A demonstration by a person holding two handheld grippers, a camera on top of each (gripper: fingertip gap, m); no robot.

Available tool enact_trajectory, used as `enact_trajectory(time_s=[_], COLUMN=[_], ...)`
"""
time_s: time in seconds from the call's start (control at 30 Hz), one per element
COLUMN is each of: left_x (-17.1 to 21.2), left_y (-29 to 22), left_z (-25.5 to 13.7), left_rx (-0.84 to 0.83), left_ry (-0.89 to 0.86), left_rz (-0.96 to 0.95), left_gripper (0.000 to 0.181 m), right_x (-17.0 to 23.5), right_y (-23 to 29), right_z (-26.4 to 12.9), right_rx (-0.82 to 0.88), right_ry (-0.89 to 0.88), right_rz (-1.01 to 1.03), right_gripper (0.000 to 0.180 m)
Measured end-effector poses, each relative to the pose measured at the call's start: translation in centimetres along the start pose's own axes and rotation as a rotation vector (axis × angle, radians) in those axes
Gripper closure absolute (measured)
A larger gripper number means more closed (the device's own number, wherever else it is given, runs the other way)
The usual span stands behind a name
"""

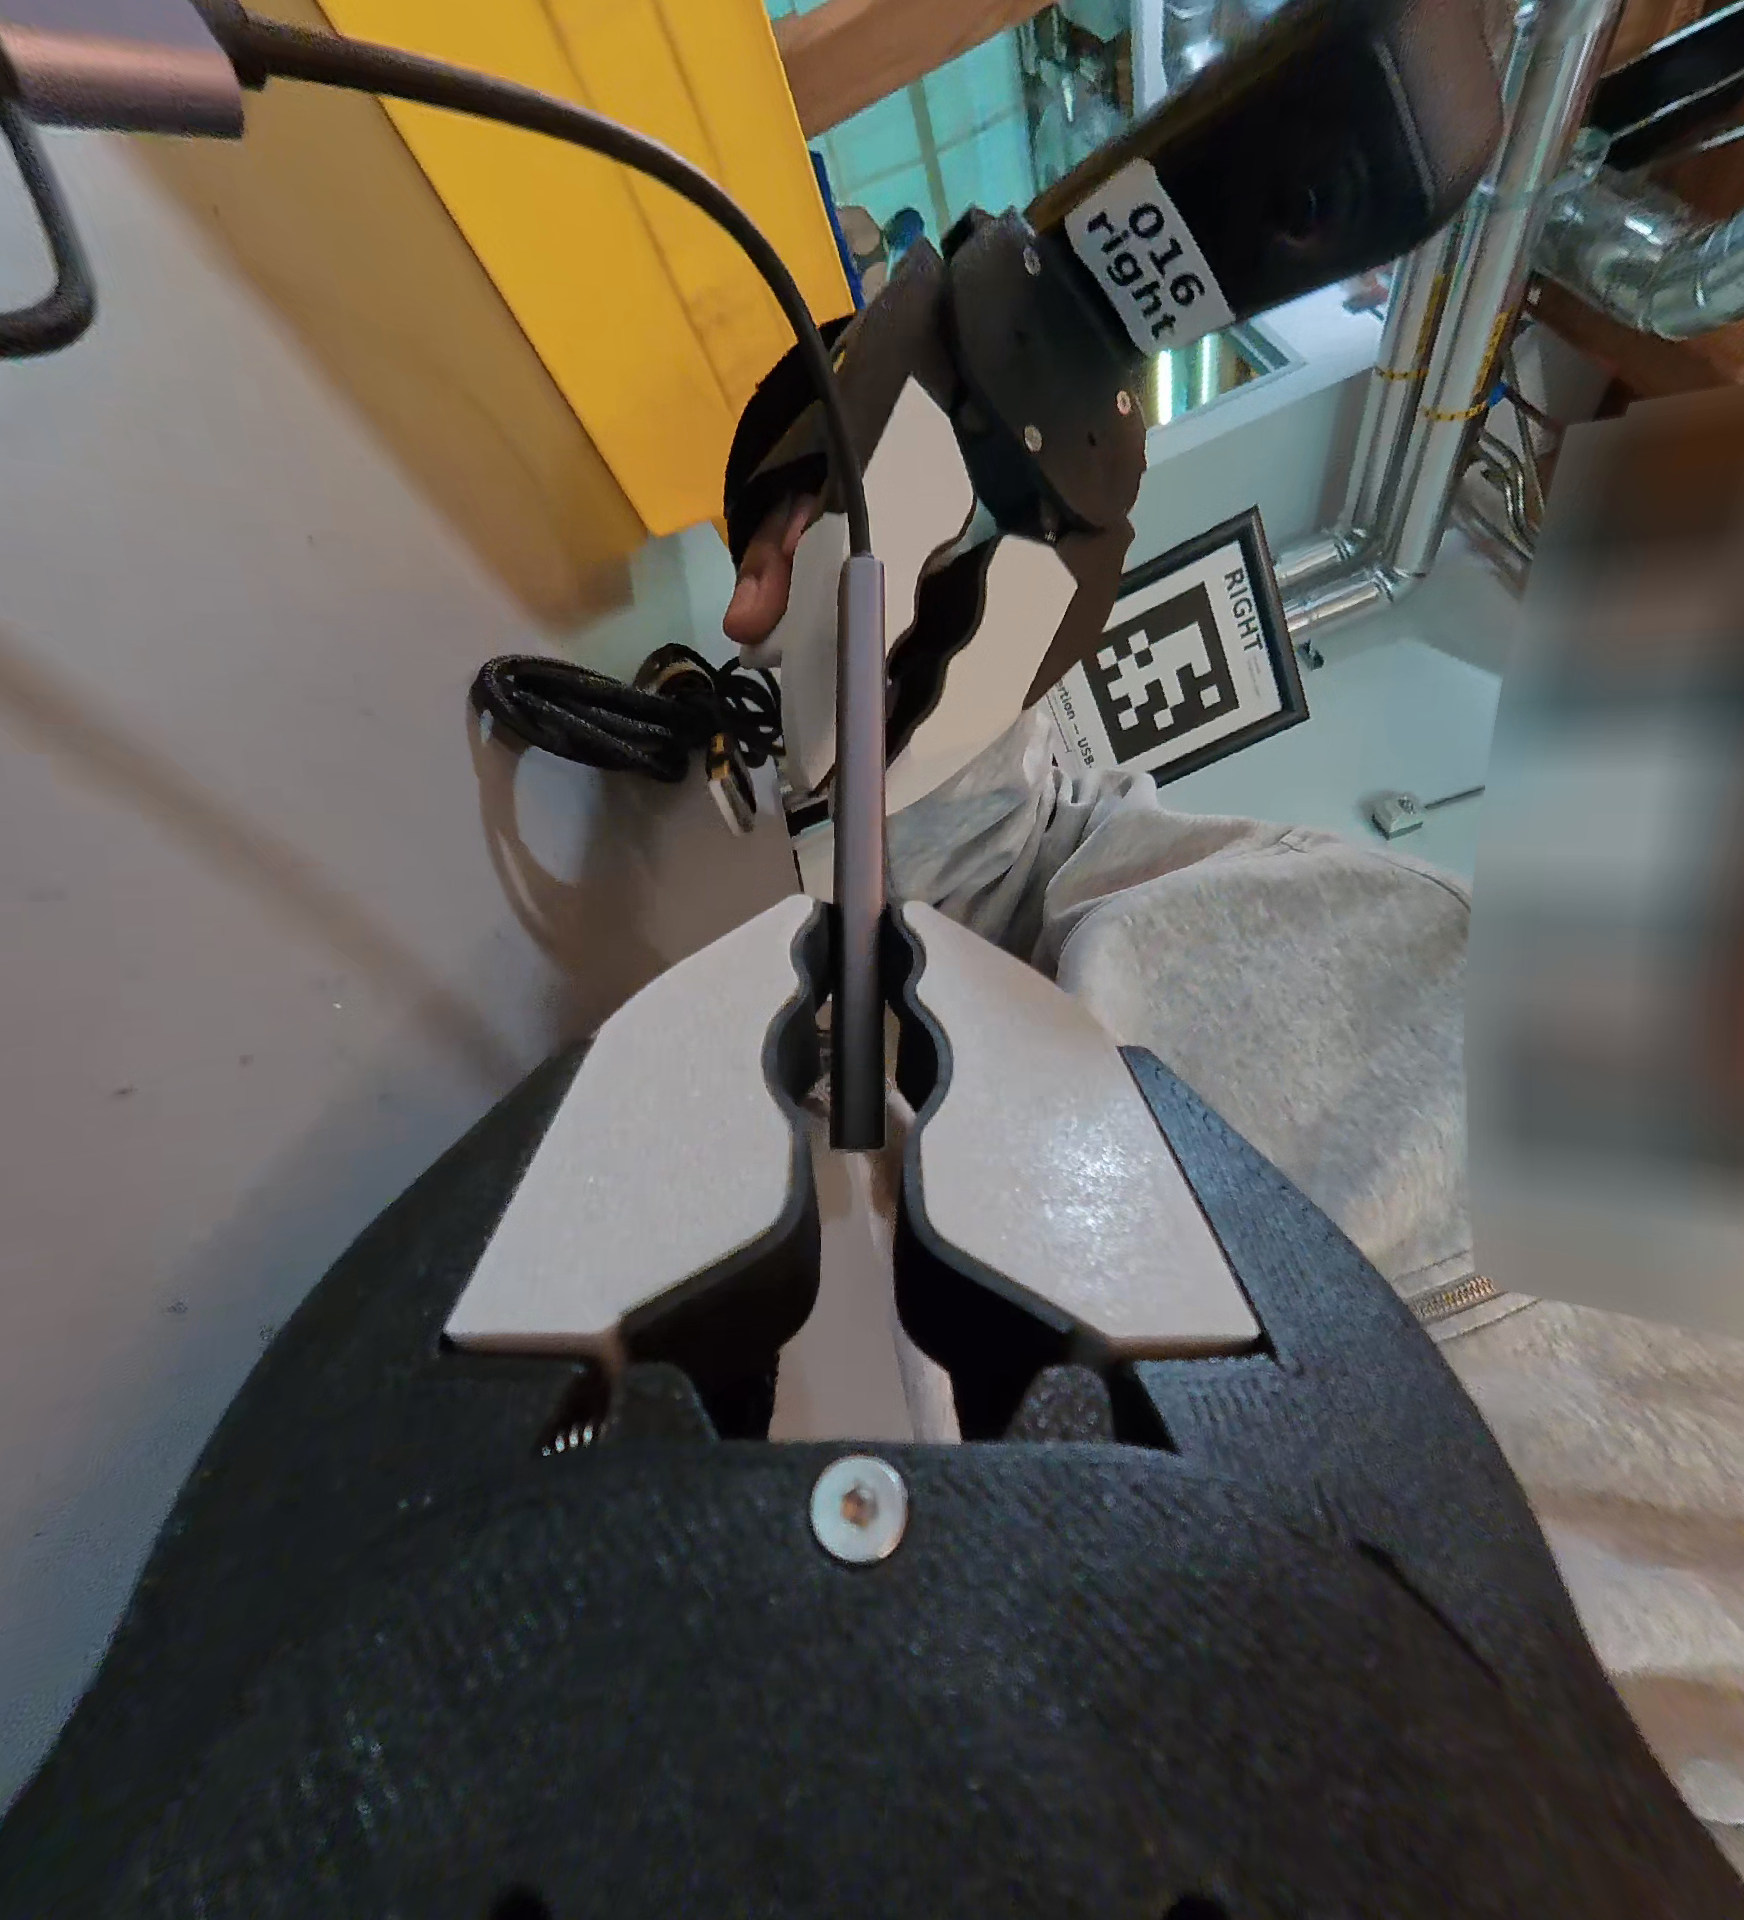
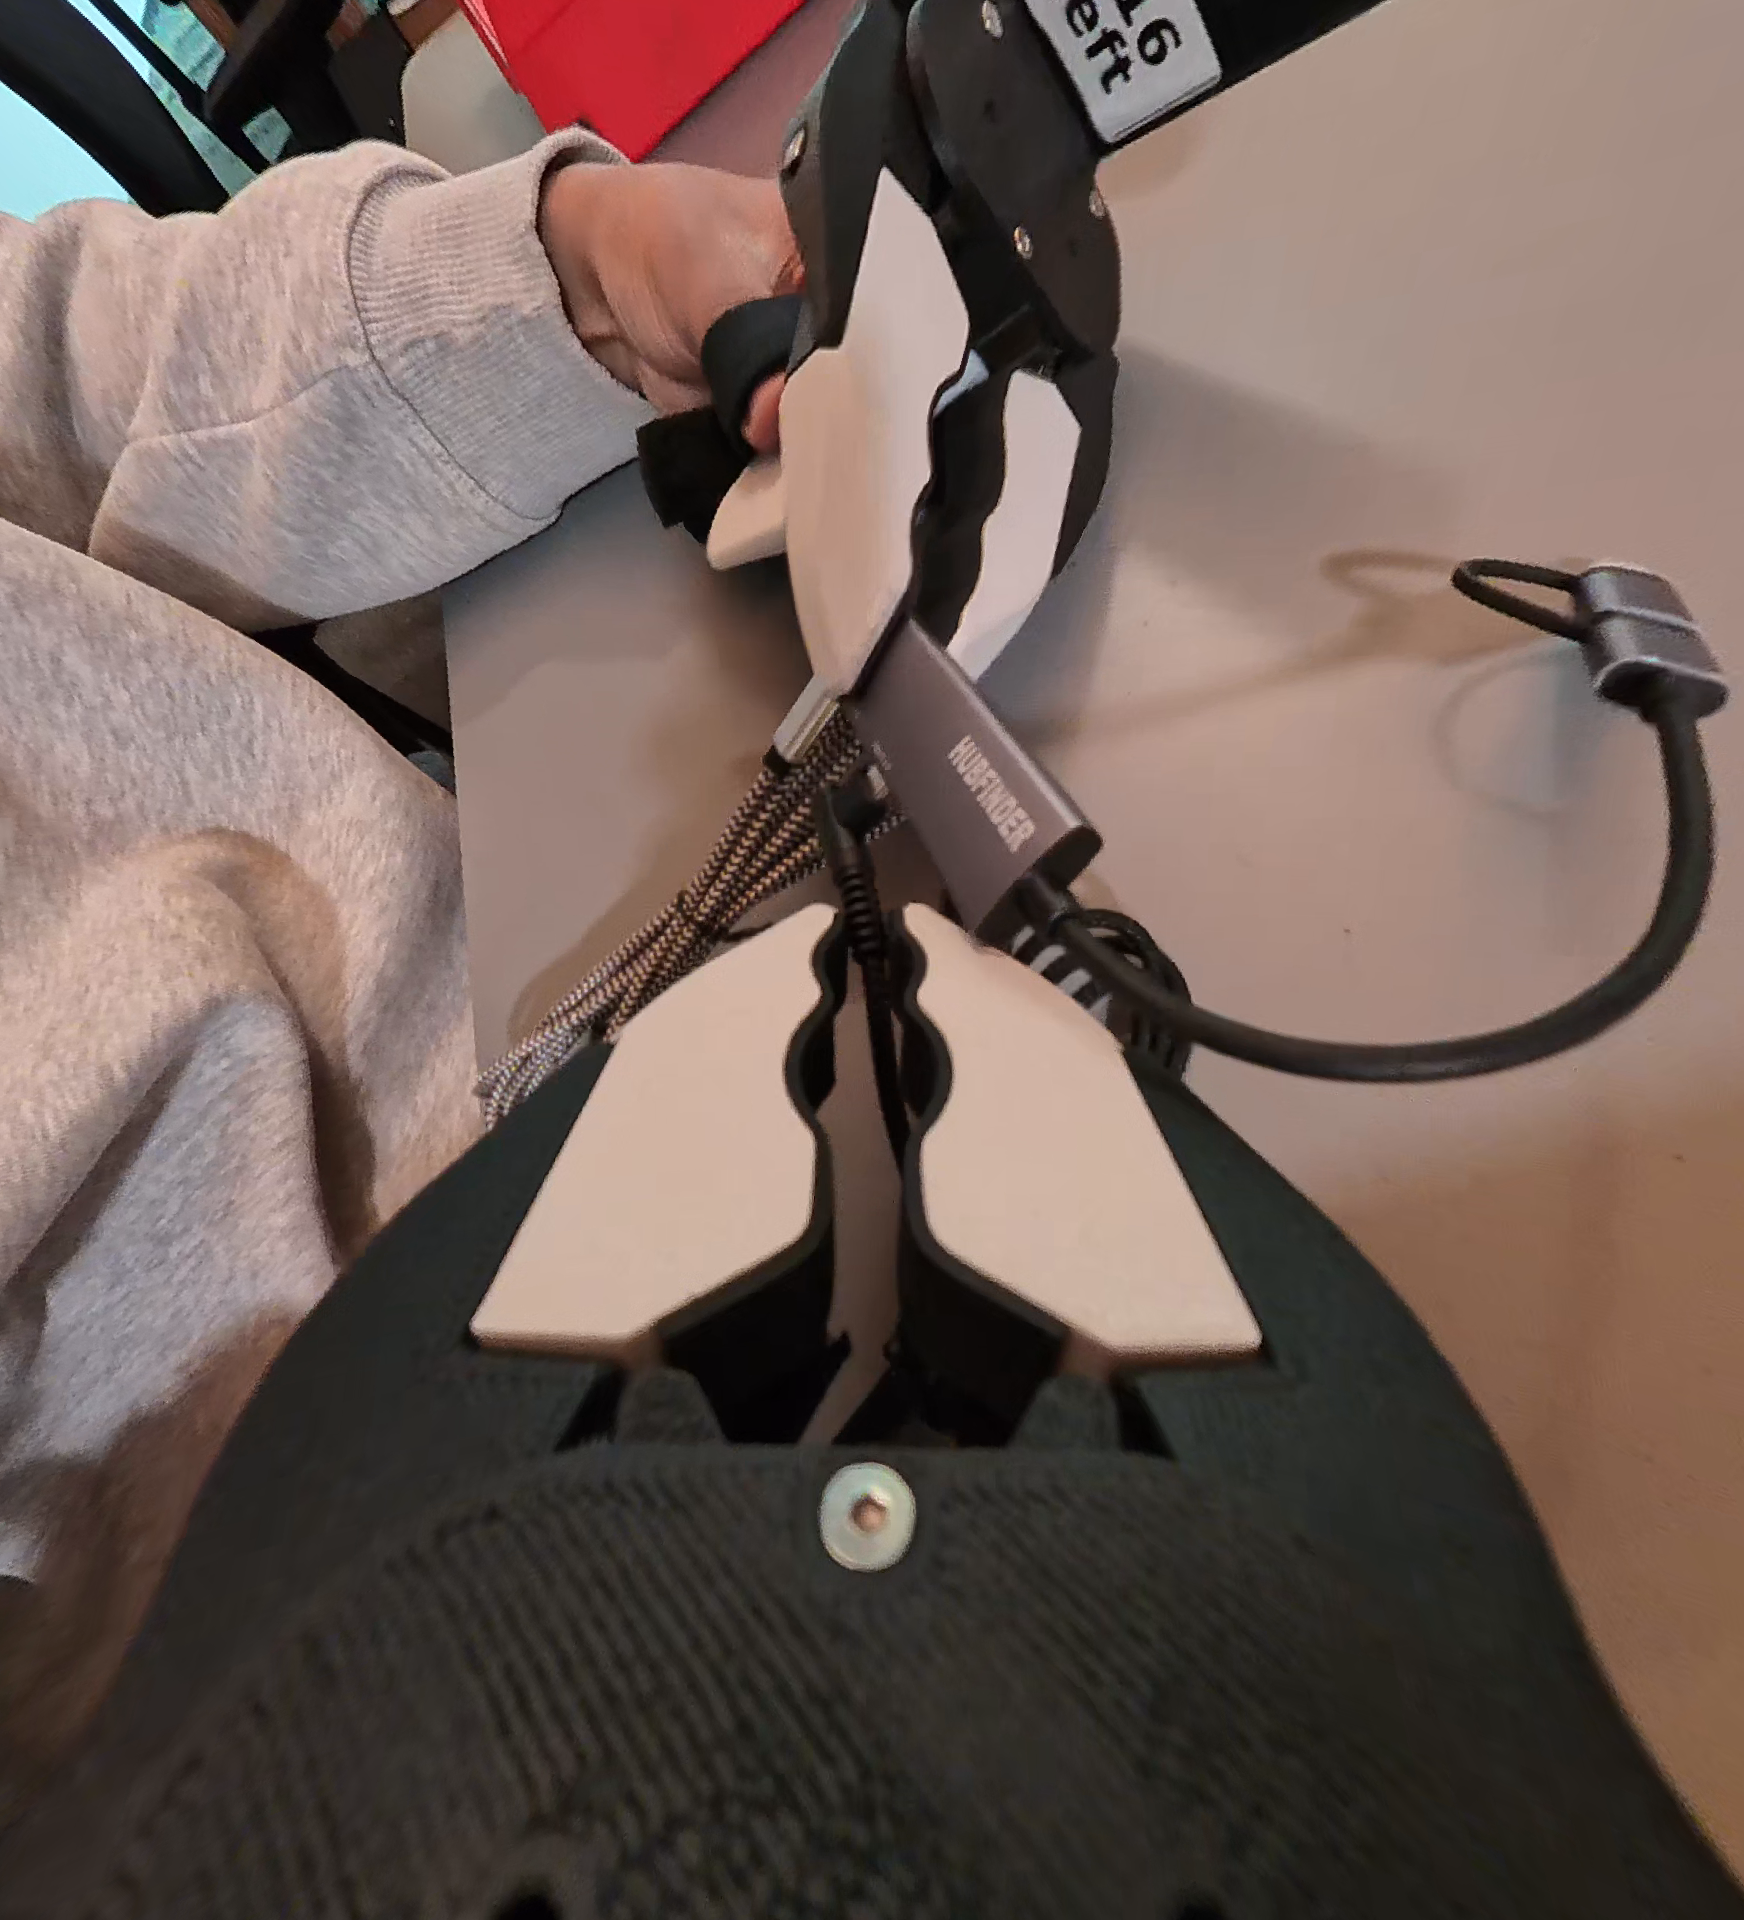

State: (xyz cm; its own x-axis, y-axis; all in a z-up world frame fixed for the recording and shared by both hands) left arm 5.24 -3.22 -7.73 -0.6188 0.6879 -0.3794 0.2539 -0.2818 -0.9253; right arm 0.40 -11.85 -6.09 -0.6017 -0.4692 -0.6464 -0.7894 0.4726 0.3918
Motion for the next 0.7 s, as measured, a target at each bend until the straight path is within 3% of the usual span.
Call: enact_trajectory(time_s=[0.5,0.7], left_x=[0.1,-0.4], left_y=[-0.3,0.3], left_z=[0.1,-0.2], left_rx=[0.000,-0.016], left_ry=[0.004,-0.038], left_rz=[0.051,-0.023], left_gripper=[0.171,0.171], right_x=[-0.6,-0.9], right_y=[-0.2,-1.1], right_z=[0.3,0.1], right_rx=[0.073,0.247], right_ry=[-0.077,-0.077], right_rz=[-0.067,-0.130], right_gripper=[0.171,0.166])
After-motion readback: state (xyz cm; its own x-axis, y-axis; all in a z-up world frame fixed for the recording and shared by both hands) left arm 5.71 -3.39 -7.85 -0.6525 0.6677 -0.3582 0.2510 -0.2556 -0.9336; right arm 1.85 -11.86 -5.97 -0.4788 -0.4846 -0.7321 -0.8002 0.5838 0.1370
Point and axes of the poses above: each gripper's, where its closed fingertips meet, z out along the fingers, x out of its underside, y = z × x across the jaws, the point moved 4 cm from there along -z, back along the fingers, and after that the axes turned 6 degrees about y, right-handed, at the moved point
